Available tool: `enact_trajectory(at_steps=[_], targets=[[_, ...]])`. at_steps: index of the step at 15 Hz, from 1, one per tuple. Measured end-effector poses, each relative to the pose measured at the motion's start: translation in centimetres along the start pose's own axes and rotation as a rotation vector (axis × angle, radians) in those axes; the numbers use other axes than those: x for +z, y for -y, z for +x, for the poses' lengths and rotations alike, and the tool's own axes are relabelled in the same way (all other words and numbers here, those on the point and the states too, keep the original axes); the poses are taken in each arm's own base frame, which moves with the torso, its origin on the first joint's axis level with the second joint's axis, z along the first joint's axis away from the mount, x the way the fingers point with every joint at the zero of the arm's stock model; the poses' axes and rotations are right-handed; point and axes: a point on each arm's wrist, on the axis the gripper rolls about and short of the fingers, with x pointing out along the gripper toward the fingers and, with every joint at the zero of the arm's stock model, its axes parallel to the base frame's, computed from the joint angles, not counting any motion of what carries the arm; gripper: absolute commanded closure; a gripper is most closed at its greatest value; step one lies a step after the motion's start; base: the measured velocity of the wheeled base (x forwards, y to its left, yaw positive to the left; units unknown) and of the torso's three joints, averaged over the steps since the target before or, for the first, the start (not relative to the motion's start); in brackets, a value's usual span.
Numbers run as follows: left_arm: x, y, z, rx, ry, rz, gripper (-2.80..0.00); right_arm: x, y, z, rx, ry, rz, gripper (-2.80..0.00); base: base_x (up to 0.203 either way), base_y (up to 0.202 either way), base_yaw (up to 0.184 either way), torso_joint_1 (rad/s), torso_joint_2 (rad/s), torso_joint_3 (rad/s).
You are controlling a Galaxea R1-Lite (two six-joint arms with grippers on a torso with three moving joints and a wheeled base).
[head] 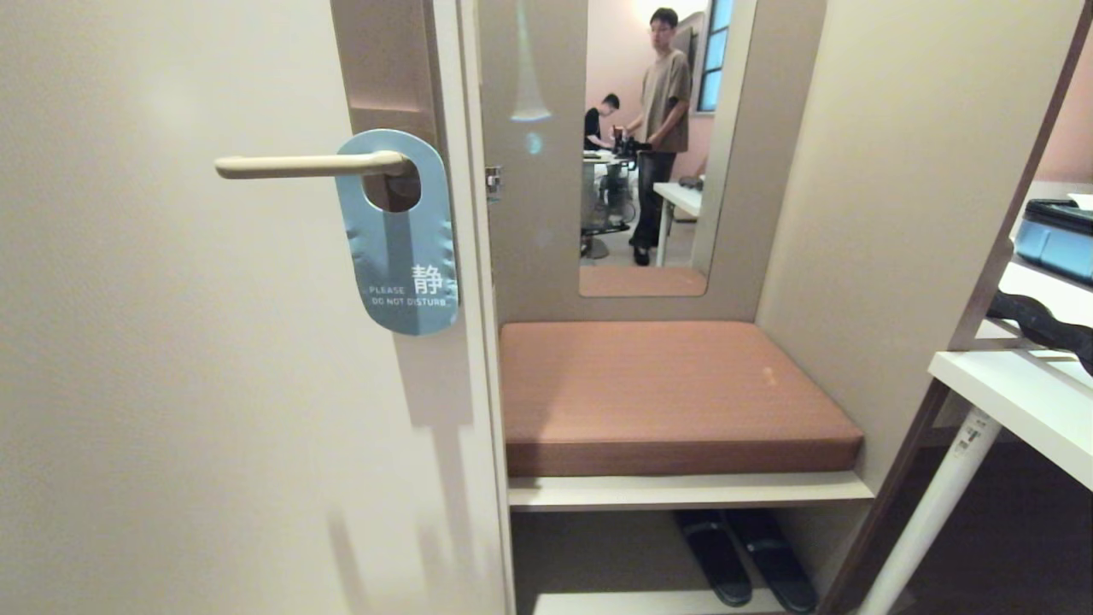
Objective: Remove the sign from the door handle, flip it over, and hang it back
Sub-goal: Take down the sign
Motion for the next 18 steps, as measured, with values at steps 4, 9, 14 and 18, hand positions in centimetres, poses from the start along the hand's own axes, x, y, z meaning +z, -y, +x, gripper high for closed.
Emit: enact_trajectory(at_steps=[4, 9, 14, 18], targets=[[0.0, 0.0, 0.0, 0.0, 0.0, 0.0, 0.0, 0.01, 0.0, 0.0, 0.0, 0.001, 0.0, 0.0, 0.0, 0.144, -0.002, 0.005, 0.0, 0.002], [0.0, 0.0, 0.0, 0.0, 0.0, 0.0, 0.0, 0.0, 0.0, 0.0, 0.001, 0.0, 0.0, 0.0, 0.0, 0.193, 0.0, 0.003, 0.0, 0.002], [0.0, 0.0, 0.0, -0.002, 0.0, 0.004, 0.0, 0.0, 0.0, 0.0, 0.0, 0.0, 0.0, 0.0, 0.0, 0.084, -0.001, 0.001, 0.0, 0.001], [0.0, 0.0, 0.0, -0.002, 0.0, 0.005, 0.0, 0.0, 0.0, 0.0, 0.0, 0.0, 0.0, 0.0, 0.0, 0.0, 0.0, 0.0, 0.0, 0.0]])
